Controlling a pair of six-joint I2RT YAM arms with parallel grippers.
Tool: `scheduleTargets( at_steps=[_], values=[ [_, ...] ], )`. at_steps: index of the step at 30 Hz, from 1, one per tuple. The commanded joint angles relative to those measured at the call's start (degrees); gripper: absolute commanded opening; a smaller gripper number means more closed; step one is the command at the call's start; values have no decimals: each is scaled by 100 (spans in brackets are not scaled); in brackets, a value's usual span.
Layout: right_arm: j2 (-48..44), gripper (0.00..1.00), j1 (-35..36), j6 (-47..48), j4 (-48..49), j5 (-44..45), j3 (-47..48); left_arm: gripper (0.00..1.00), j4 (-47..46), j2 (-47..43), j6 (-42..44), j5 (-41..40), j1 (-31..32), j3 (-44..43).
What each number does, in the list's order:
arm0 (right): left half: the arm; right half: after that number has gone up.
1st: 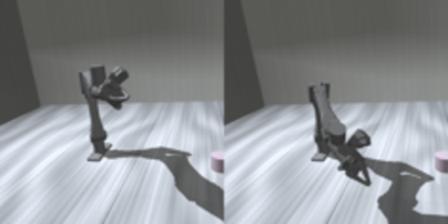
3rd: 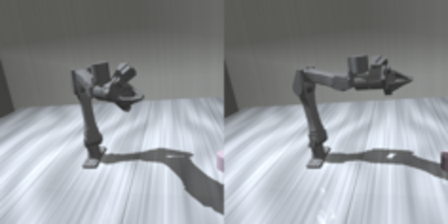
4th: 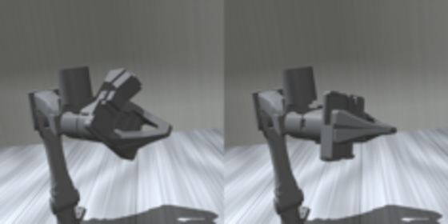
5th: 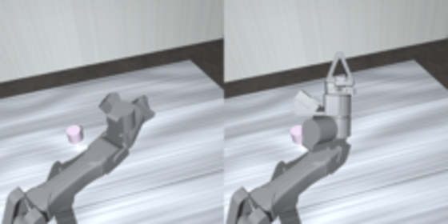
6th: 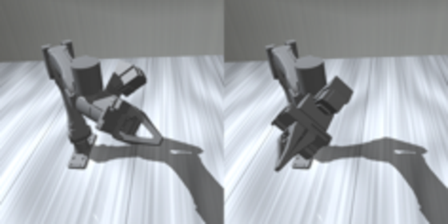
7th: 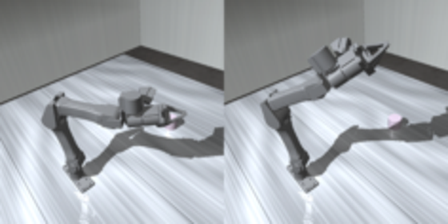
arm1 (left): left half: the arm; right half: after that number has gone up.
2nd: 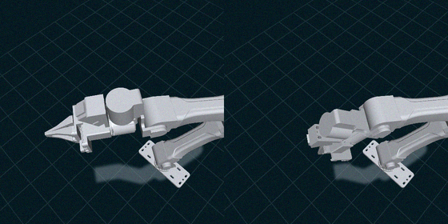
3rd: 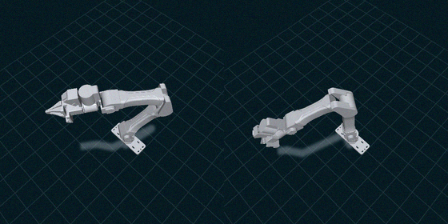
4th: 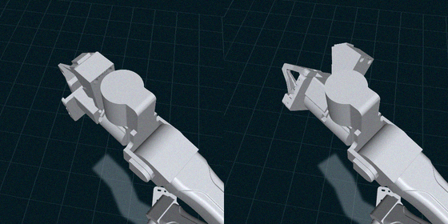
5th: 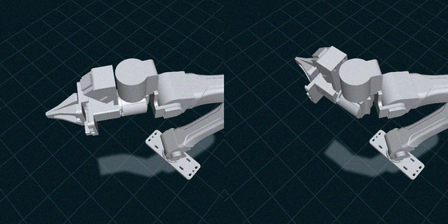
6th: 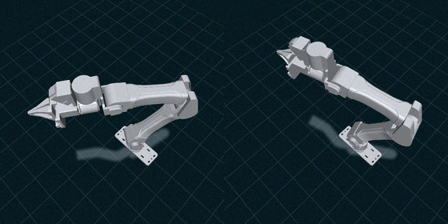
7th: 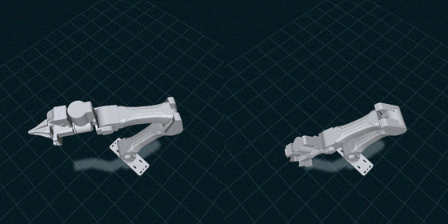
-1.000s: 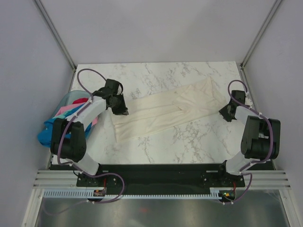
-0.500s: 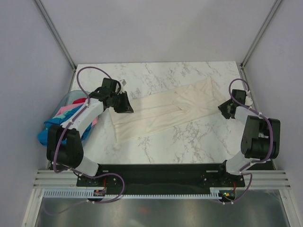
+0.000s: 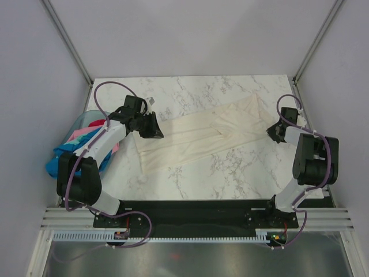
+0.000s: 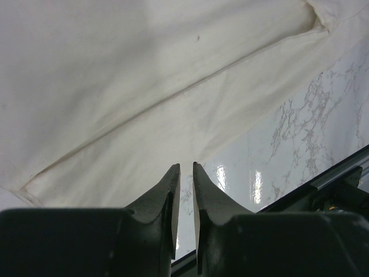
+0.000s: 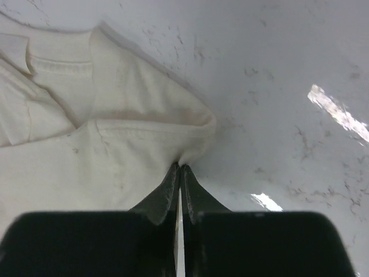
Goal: Fold and stack the t-shirts
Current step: Fold the tshirt
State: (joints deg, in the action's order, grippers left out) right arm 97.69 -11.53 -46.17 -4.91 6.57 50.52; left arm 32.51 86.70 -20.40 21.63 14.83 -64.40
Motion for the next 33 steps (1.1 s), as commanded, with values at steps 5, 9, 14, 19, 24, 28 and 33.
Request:
scheduleTargets(
  at_steps=[5, 9, 14, 19, 24, 28, 33],
  values=[
    [812, 0, -130, 582, 113, 292, 950, 25, -210, -311, 265, 17, -15, 77],
    [1480, 0, -253, 863, 104, 118, 1852, 25, -210, -215, 283, -9, -15, 86],
    [2471, 2, -472, 1110, -202, -173, 3328, 28, -193, -48, 335, -53, -15, 51],
    [3072, 16, -587, 1409, -827, -909, 4466, 32, 1, 268, 414, -790, 20, -186],
    [2449, 36, -587, 1400, -977, -1131, 4010, 34, 264, 1068, 450, -942, -15, -600],
    [1930, 43, -578, 1400, -1328, -1192, 3658, 36, 264, 1393, 555, -572, 11, -574],
    [1087, 47, -570, 1234, -1373, -1781, 2973, 37, 291, 1666, 739, -958, 11, -617]
  ],
)
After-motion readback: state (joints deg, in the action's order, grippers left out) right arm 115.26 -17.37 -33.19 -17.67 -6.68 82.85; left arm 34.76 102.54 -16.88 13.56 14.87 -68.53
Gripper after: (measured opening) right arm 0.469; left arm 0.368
